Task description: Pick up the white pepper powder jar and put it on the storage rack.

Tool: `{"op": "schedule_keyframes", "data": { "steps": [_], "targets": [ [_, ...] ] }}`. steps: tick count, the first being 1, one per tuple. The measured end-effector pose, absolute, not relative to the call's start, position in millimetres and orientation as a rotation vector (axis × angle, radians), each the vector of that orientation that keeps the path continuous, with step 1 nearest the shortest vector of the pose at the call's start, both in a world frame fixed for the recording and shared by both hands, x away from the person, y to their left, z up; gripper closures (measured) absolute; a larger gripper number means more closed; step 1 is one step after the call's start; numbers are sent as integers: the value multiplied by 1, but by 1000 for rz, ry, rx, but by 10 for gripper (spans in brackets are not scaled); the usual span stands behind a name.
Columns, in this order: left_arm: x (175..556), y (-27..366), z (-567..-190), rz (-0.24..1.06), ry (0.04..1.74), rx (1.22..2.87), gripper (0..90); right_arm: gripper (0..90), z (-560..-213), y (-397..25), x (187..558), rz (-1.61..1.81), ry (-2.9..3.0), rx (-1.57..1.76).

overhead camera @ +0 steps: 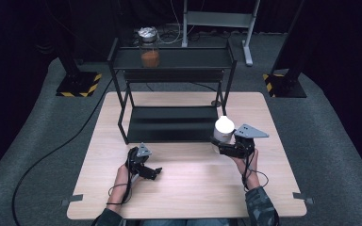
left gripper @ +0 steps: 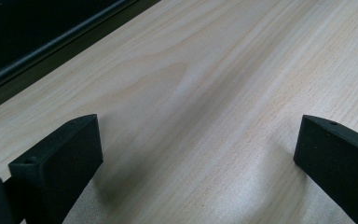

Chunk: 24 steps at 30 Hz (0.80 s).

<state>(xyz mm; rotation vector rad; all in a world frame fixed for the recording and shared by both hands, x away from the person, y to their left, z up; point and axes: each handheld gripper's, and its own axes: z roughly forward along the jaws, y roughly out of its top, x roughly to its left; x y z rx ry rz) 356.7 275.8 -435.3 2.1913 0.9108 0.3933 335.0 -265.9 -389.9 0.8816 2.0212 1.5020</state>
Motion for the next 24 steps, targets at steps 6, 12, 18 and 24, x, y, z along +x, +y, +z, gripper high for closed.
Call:
{"op": "schedule_keyframes", "data": {
  "steps": [6, 12, 18, 24],
  "targets": [
    [357, 276, -435, 394, 910, 2191, 1, 295, -387, -261, 344, 1506, 2034, 866],
    [357, 276, -435, 394, 910, 2191, 1, 296, -381, -256, 352, 1497, 2050, 839],
    [357, 276, -435, 395, 913, 2190, 1, 296, -375, -253, 360, 1513, 2050, 812],
    [357, 276, -435, 395, 913, 2190, 1, 296, -369, -250, 370, 1517, 2061, 794]
  ]
}}
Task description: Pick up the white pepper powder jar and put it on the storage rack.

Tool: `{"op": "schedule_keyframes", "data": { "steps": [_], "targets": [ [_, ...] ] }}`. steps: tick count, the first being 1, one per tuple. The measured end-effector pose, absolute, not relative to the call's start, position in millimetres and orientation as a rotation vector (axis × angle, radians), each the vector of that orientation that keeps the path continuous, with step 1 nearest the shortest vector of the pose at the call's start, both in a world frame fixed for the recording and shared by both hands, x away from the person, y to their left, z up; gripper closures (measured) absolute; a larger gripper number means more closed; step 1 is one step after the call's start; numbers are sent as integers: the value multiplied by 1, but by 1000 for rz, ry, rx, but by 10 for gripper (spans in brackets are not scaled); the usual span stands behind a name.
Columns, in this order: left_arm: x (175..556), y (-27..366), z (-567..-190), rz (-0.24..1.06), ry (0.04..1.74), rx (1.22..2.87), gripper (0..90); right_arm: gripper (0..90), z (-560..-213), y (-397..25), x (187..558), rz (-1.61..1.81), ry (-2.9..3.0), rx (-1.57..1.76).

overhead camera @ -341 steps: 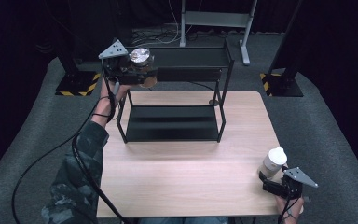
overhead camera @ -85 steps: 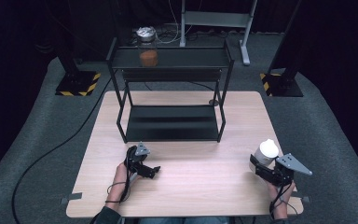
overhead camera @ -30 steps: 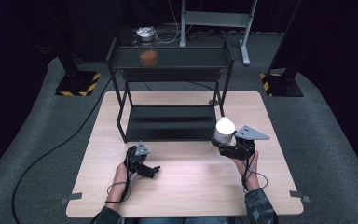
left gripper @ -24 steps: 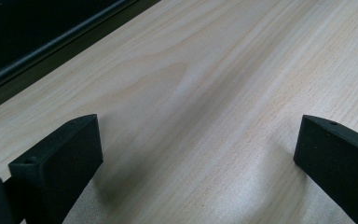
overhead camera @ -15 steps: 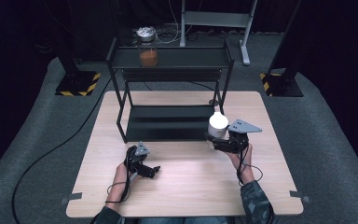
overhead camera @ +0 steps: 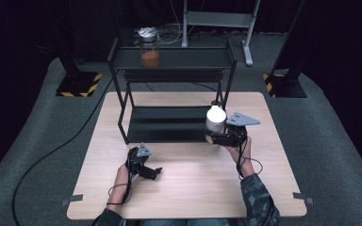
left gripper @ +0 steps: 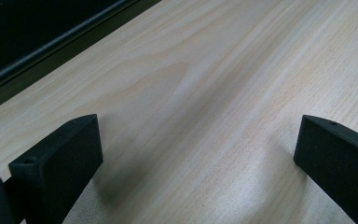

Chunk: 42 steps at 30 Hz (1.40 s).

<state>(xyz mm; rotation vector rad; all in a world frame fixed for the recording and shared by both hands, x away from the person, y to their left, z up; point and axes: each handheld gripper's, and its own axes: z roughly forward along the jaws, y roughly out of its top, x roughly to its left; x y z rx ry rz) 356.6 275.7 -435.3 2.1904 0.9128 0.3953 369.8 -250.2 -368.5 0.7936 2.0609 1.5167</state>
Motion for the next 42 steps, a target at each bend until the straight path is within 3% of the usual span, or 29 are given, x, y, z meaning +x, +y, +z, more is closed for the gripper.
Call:
{"op": "schedule_keyframes", "data": {
  "steps": [42],
  "targets": [
    [357, 276, -435, 395, 914, 2190, 1, 296, -289, -243, 413, 1594, 2072, 634]
  ]
}}
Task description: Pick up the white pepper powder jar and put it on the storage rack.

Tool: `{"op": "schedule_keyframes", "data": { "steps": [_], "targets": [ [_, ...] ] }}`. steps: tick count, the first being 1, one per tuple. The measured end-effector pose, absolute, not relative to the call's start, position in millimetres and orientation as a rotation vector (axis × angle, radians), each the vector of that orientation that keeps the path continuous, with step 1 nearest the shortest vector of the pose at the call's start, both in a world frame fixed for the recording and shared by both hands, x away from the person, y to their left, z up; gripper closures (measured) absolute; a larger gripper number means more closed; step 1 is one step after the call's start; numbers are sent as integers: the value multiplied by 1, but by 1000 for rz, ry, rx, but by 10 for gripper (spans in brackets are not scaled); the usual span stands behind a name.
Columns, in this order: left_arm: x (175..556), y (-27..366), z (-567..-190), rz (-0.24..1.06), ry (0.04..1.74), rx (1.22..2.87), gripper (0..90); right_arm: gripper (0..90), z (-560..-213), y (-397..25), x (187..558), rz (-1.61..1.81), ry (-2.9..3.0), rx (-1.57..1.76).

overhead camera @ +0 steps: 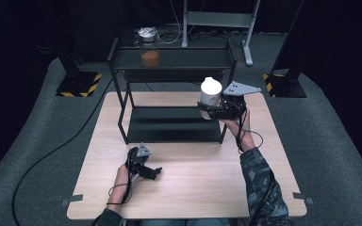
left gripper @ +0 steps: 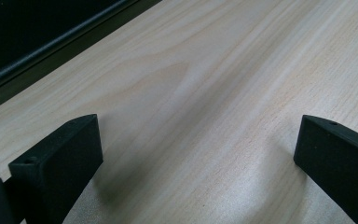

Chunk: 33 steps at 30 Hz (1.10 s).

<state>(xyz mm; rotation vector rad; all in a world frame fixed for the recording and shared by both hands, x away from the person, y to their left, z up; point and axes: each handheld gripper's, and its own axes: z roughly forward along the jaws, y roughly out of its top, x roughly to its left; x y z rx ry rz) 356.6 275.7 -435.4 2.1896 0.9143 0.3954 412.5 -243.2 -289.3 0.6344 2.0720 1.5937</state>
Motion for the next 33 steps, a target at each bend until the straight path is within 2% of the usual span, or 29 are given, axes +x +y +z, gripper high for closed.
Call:
{"op": "schedule_keyframes", "data": {
  "steps": [33],
  "targets": [
    [357, 276, -435, 396, 916, 2189, 1, 297, -234, -253, 423, 1624, 2026, 585]
  ]
}}
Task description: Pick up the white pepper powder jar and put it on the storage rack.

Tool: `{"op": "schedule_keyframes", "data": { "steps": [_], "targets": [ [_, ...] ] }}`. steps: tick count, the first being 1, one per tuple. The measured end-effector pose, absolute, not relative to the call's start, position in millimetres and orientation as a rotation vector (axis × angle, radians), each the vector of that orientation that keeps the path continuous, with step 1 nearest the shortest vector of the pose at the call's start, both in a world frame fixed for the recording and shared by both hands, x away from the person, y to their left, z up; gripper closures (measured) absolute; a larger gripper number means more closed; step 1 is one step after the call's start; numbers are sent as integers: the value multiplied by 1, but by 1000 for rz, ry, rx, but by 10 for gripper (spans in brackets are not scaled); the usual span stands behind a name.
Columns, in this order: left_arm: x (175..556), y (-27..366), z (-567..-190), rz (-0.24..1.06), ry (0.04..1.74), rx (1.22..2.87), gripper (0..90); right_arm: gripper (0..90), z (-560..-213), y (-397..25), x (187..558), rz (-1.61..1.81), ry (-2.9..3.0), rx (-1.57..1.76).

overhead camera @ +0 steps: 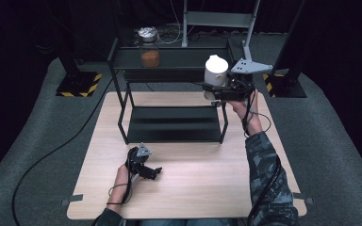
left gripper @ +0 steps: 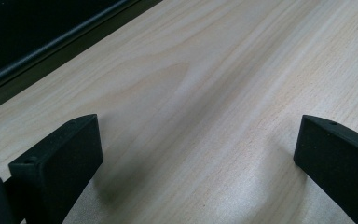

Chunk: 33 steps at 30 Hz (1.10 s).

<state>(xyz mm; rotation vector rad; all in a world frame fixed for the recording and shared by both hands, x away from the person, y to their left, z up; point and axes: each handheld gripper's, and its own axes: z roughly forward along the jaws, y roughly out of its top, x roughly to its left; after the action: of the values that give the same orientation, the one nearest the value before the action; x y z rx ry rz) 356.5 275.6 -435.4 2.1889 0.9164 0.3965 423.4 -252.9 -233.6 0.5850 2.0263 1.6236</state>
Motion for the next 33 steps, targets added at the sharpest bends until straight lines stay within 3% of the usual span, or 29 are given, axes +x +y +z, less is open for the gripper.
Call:
{"op": "schedule_keyframes", "data": {
  "steps": [33],
  "targets": [
    [356, 276, -436, 396, 921, 2186, 2, 297, -187, -257, 443, 1673, 2022, 526]
  ]
}}
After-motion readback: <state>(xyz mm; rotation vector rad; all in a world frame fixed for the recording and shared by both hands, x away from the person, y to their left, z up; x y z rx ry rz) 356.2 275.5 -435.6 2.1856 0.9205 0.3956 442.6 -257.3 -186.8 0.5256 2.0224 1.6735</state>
